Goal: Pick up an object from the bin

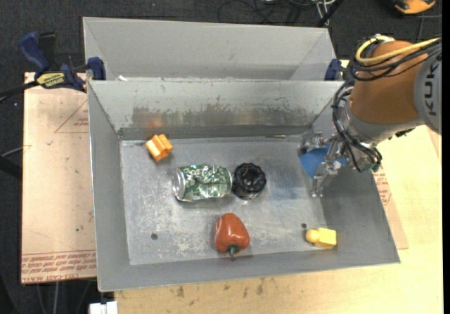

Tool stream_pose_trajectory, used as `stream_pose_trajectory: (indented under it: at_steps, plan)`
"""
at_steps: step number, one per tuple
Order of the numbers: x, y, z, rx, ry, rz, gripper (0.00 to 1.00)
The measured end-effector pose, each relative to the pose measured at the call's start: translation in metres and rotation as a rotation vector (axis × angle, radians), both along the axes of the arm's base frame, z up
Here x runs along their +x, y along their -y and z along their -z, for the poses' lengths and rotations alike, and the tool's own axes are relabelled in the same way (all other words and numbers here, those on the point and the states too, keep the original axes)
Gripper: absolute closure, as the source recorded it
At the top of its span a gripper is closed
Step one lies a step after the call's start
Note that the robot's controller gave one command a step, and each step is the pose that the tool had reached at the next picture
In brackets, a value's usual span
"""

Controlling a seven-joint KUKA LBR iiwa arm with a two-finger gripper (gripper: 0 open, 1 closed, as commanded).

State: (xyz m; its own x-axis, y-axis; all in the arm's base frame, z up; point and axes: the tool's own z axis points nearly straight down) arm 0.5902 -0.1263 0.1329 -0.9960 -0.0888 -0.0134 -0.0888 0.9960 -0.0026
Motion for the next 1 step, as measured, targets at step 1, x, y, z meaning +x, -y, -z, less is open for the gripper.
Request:
stream_pose_trajectory:
  at_steps: [1]
  plan:
    - [-0.0130,0.0015,0.0101,0.004,-0.017,0.008,1.00]
